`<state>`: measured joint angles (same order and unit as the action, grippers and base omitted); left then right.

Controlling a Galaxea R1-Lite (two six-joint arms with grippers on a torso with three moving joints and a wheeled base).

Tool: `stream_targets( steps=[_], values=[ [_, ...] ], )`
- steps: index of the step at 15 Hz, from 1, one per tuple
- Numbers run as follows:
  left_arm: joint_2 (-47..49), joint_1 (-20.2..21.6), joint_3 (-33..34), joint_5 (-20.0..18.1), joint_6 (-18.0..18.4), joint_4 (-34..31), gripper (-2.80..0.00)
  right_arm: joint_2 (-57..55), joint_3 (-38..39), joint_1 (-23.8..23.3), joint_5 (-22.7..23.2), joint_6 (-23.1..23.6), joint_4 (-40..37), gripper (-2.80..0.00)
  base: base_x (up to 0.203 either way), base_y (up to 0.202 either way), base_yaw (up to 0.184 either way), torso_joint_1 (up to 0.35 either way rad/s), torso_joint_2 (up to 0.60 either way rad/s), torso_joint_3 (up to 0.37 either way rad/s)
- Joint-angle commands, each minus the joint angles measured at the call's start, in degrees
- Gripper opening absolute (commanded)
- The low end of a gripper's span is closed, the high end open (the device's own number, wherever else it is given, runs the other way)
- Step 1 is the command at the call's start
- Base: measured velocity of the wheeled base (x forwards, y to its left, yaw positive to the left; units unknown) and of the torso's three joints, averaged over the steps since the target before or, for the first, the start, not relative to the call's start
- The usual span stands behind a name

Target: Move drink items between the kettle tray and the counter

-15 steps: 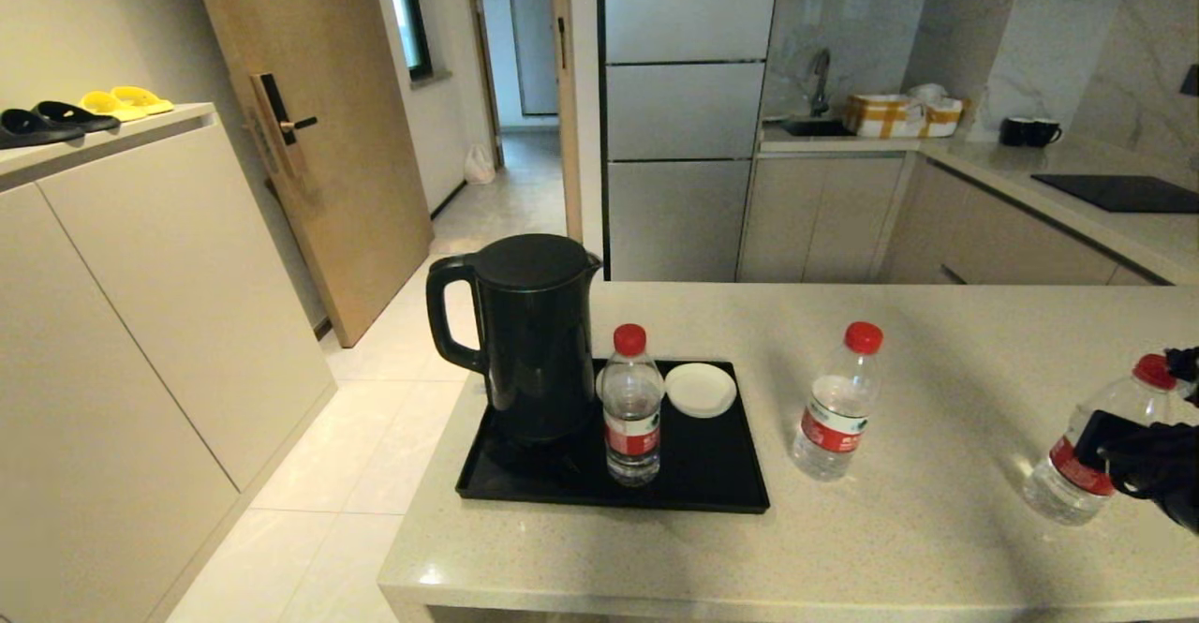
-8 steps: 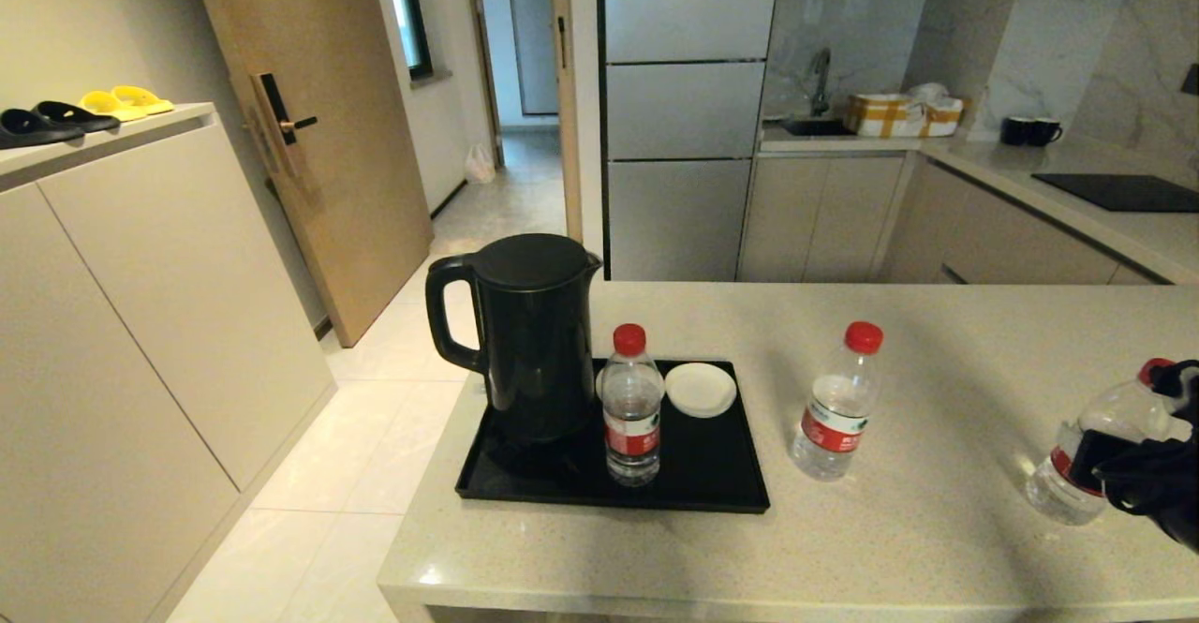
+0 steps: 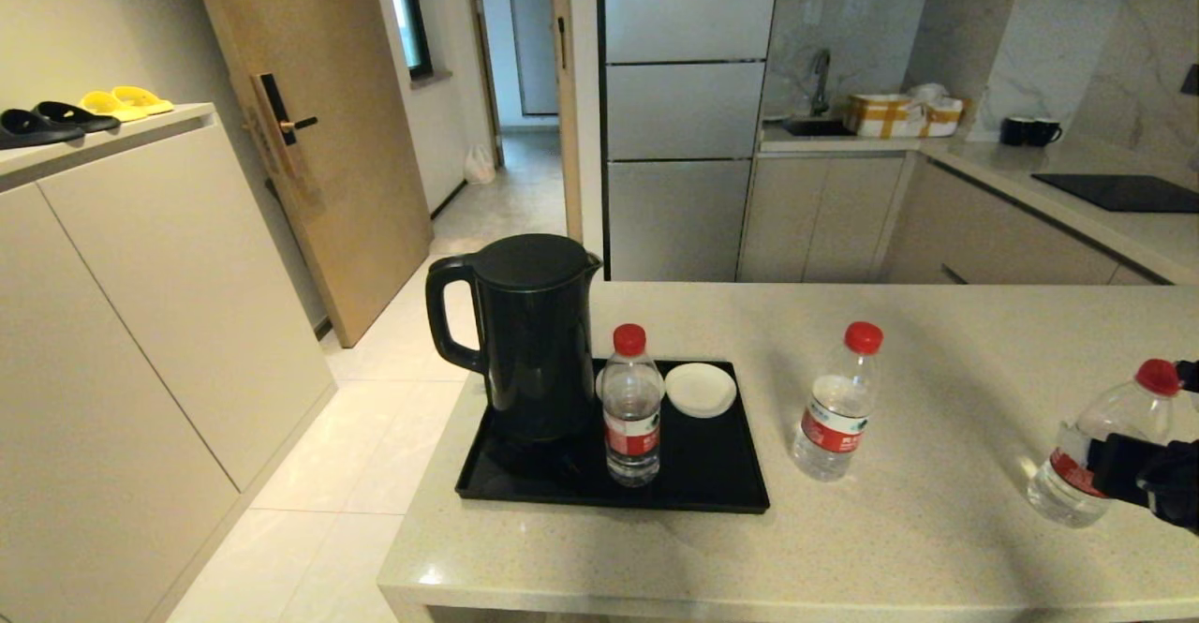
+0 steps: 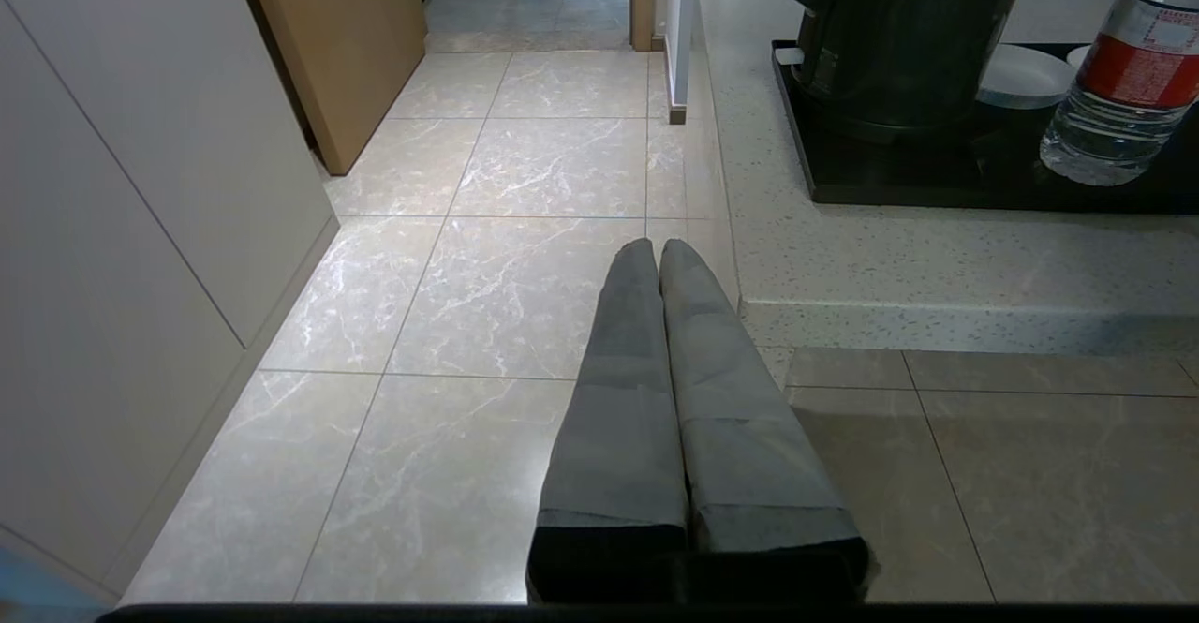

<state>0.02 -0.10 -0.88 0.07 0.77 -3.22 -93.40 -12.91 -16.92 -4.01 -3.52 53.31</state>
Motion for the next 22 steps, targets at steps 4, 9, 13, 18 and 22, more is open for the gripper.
stream_targets(
  steps=[4, 9, 13, 18, 22],
  values=[
    [0.1, 0.0, 0.0, 0.0, 0.0, 0.0, -2.80, 31.1, -10.4, 0.0, 6.2, 0.7, -36.9, 0.00, 0.000, 0.000, 0.000, 0.000, 0.00, 0.000],
    [0.1, 0.0, 0.0, 0.0, 0.0, 0.0, -2.80, 55.2, -27.2, 0.0, 13.7, 3.8, -78.0, -2.80, 0.000, 0.000, 0.000, 0.000, 0.00, 0.000],
    [0.1, 0.0, 0.0, 0.0, 0.0, -0.1, -2.80, 57.1, -47.2, 0.1, 14.7, 2.4, -97.5, -2.80, 0.000, 0.000, 0.000, 0.000, 0.00, 0.000],
    [0.1, 0.0, 0.0, 0.0, 0.0, 0.0, -2.80, 56.9, -74.5, 7.8, 14.1, -2.9, -127.1, -2.80, 0.000, 0.000, 0.000, 0.000, 0.00, 0.000],
    [0.1, 0.0, 0.0, 0.0, 0.0, 0.0, -2.80, 62.2, -81.2, 28.0, 6.2, -13.1, -138.0, -2.80, 0.000, 0.000, 0.000, 0.000, 0.00, 0.000]
  ],
)
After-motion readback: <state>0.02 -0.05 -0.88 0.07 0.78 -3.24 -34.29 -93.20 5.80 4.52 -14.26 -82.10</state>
